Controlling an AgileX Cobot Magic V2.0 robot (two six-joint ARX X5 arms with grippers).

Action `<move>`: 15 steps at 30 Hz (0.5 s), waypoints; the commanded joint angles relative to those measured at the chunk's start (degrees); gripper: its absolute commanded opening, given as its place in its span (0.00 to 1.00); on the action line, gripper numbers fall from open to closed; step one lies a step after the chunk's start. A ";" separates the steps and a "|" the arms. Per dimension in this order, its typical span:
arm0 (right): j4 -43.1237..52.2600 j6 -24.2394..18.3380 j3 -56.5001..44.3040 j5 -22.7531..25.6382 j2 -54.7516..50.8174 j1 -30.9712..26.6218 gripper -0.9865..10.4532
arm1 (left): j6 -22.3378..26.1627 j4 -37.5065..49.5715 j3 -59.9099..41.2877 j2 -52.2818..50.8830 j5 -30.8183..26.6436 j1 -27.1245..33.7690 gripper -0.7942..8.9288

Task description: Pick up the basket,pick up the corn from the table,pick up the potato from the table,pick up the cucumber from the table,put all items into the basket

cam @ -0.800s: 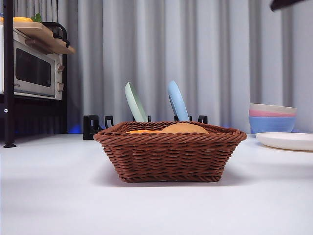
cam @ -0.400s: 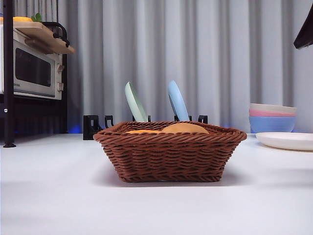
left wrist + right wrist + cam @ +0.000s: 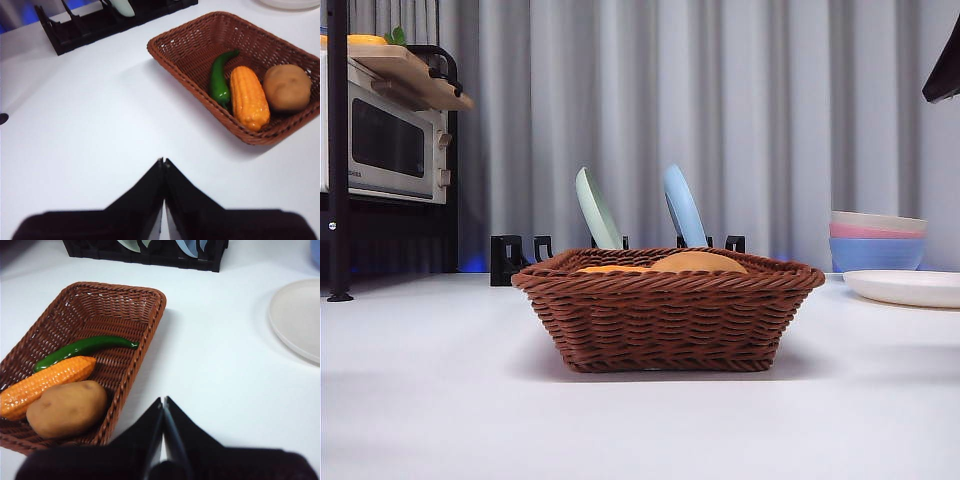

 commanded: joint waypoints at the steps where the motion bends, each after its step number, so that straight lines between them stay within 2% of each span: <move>1: 0.35 0.55 -0.44 0.20 -0.07 0.00 0.09 | -0.92 0.94 -0.37 -2.19 0.26 2.21 0.08; 3: 0.35 0.55 -0.44 0.20 -0.07 0.00 0.09 | -1.36 3.28 -0.85 -3.89 0.22 5.11 0.08; 9: 0.33 0.55 -0.44 0.17 -0.07 0.00 0.09 | -1.16 20.61 -9.70 -9.44 0.74 18.58 0.08; 13: 0.33 0.55 -0.44 0.20 -0.07 0.00 0.09 | -1.16 27.80 -18.32 -12.85 9.35 27.93 0.08; 15: 0.33 0.55 -0.44 0.17 -0.07 0.00 0.09 | -1.16 28.79 -21.81 -14.23 11.10 31.32 0.08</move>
